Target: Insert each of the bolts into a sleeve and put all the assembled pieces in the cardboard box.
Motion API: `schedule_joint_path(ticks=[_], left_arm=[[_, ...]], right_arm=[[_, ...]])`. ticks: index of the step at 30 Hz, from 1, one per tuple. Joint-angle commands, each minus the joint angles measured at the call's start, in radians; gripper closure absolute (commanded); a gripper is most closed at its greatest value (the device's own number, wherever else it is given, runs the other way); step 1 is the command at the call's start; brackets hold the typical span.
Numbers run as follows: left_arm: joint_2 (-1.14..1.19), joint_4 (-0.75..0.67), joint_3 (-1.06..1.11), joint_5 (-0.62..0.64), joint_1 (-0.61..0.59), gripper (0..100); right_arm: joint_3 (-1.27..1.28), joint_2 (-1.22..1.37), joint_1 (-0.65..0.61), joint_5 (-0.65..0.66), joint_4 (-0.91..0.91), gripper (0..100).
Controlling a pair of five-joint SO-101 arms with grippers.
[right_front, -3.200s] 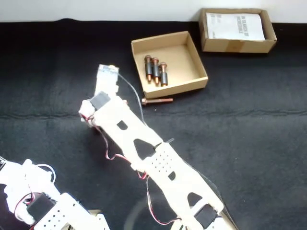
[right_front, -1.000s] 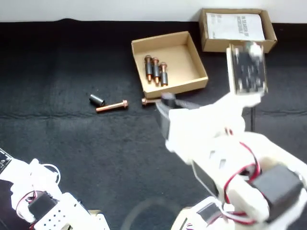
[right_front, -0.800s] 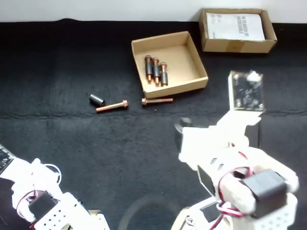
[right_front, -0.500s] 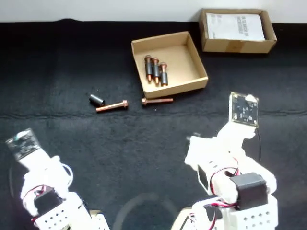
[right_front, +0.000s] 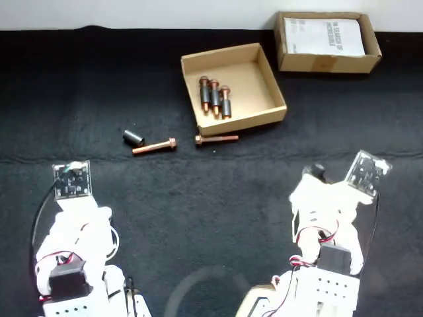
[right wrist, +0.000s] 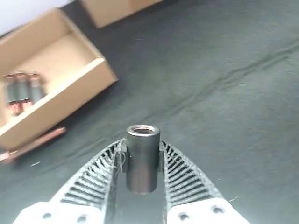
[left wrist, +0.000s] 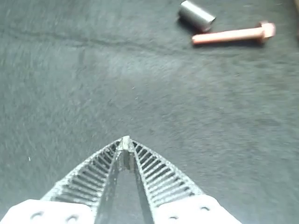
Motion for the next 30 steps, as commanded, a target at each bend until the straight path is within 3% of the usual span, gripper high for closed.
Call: schedule_joint_path(ticks=[1,5,9,17,23,30], left_arm=[[0.223,0.005,-0.205,0.051,0.062,99],[0.604,0.017,-0.487,0.207,0.145,99],[0.938,0.124,-0.783,0.399,0.272,99],[1.423,0.229,-1.222,0.792,0.489,99],[1.692,0.230,-1.466,0.922,0.630,99],[2.031,0.235,-1.782,1.037,0.676,99]], right_arm=[[0.087,-0.053,0.044,0.034,-0.104,99.2],[0.182,-0.099,0.039,0.029,-0.182,99.2],[0.275,-0.150,0.038,0.026,-0.271,99.2],[0.432,-0.249,0.044,0.025,-0.328,99.2],[0.432,-0.275,0.044,-0.052,-0.309,99.2],[0.432,-0.274,0.042,-0.081,-0.308,99.2]])
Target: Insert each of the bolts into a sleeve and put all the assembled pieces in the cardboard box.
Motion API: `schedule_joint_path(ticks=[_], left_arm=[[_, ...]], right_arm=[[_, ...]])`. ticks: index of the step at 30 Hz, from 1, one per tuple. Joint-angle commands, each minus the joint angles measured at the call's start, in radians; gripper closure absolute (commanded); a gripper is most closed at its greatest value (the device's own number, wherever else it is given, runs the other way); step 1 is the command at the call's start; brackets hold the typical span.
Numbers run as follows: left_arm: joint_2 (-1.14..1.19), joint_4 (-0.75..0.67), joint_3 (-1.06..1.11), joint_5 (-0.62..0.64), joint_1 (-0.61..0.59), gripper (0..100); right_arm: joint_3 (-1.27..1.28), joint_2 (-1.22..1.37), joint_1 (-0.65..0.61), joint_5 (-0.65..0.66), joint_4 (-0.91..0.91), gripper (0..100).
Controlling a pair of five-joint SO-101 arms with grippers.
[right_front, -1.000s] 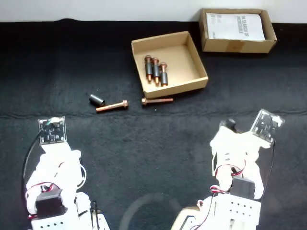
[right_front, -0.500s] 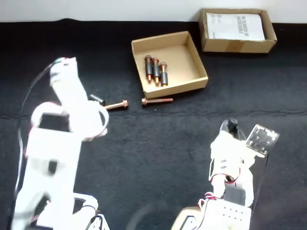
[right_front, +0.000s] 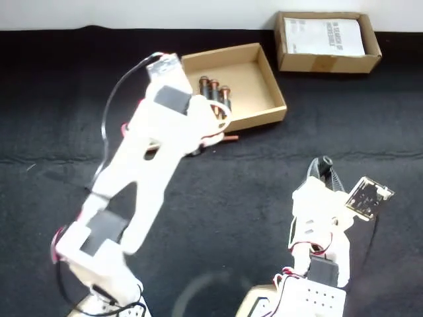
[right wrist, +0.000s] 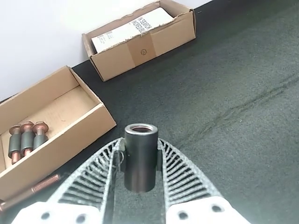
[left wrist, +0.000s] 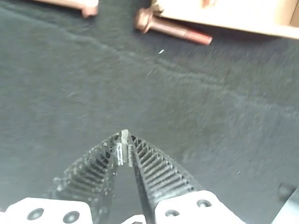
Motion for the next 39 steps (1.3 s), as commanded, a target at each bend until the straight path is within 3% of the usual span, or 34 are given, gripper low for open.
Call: schedule_joint_path(ticks=[1,17,30,37,39], left_arm=[[0.151,0.003,-0.186,0.031,0.022,99],[0.851,-0.003,-0.885,0.072,0.012,99],[0.886,0.000,-0.986,0.072,-0.061,98],[0.888,-0.005,-1.009,0.071,-0.056,77],[0.891,-0.005,-1.007,0.071,-0.056,77]], right_arm=[[0.134,-0.021,0.012,-0.012,-0.001,99.2],[0.134,-0.019,0.005,-0.040,0.018,99.2],[0.134,-0.027,-0.064,-0.035,0.107,99.2],[0.134,-0.027,-0.064,-0.034,0.108,99.2],[0.134,-0.027,-0.064,-0.034,0.108,99.2]])
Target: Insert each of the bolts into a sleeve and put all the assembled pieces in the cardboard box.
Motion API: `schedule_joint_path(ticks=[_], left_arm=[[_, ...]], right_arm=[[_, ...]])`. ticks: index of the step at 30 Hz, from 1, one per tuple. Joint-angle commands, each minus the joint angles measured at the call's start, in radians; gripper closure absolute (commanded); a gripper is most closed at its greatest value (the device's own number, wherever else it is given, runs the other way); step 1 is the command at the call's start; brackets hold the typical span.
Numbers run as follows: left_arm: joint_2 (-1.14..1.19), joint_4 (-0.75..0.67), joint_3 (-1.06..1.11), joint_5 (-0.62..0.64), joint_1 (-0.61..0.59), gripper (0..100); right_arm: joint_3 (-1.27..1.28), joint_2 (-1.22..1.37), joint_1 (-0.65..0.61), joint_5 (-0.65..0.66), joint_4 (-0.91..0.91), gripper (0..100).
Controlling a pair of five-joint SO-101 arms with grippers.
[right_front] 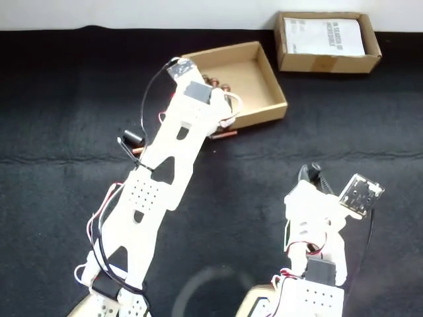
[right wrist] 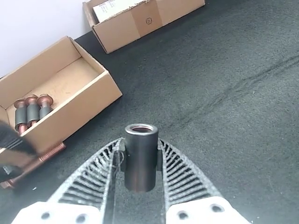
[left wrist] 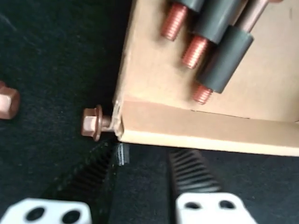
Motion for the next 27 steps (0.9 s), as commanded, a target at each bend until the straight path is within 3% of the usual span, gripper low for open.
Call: schedule_joint_path(ticks=[1,10,22,27], left_arm=[[-0.019,-0.006,-0.039,0.005,-0.007,77],[0.105,0.011,-0.031,0.005,-0.013,78],[0.108,0.180,-0.035,0.060,0.016,78],[0.110,0.181,-0.033,0.061,0.025,78]], right_arm=[[0.134,-0.024,-0.008,0.000,0.002,99.2],[0.134,-0.024,-0.008,0.000,0.007,99.2],[0.134,-0.024,-0.008,0.000,0.007,99.2],[0.134,-0.024,-0.008,0.000,0.007,99.2]])
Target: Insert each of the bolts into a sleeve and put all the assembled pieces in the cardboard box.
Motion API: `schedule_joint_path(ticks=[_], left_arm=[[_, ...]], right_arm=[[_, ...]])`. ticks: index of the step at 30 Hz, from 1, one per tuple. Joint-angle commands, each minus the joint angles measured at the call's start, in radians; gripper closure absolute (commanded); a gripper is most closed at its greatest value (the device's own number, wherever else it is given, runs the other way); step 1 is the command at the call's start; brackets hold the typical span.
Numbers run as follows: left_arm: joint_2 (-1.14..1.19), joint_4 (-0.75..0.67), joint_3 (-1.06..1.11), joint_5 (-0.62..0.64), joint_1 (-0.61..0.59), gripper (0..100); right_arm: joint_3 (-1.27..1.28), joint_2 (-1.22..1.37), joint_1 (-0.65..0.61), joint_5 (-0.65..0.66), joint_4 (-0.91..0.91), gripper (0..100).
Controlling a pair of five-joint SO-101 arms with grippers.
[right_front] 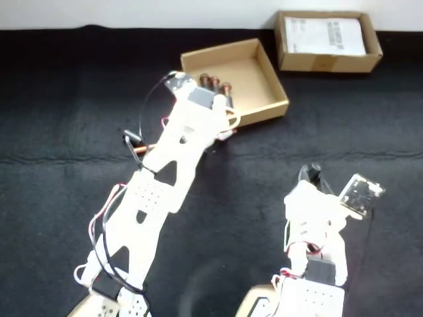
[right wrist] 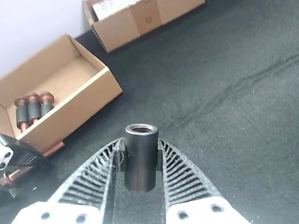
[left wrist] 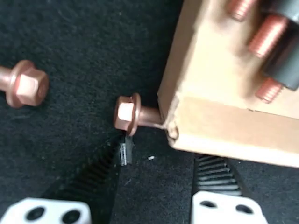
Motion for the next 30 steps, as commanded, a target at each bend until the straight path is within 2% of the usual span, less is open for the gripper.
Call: schedule_joint_path(ticks=[1,6,12,18,25,30], left_arm=[[0.005,0.009,-0.008,0.011,0.007,78],[-0.001,-0.049,-0.021,0.014,-0.021,78],[0.007,-0.094,-0.147,0.048,-0.047,78],[0.007,-0.199,-0.067,0.064,-0.116,78],[-0.001,-0.204,-0.061,0.098,-0.193,78],[0.001,-0.184,-0.157,0.098,-0.202,78]], right_arm=[[0.134,-0.021,-0.008,0.002,0.002,99.2],[0.134,-0.021,-0.008,0.002,0.004,99.2],[0.134,-0.015,-0.012,0.002,0.004,99.2],[0.134,-0.021,-0.070,0.002,0.061,99.2],[0.134,-0.021,-0.073,0.002,0.061,99.2],[0.134,-0.019,-0.073,0.002,0.061,99.2]])
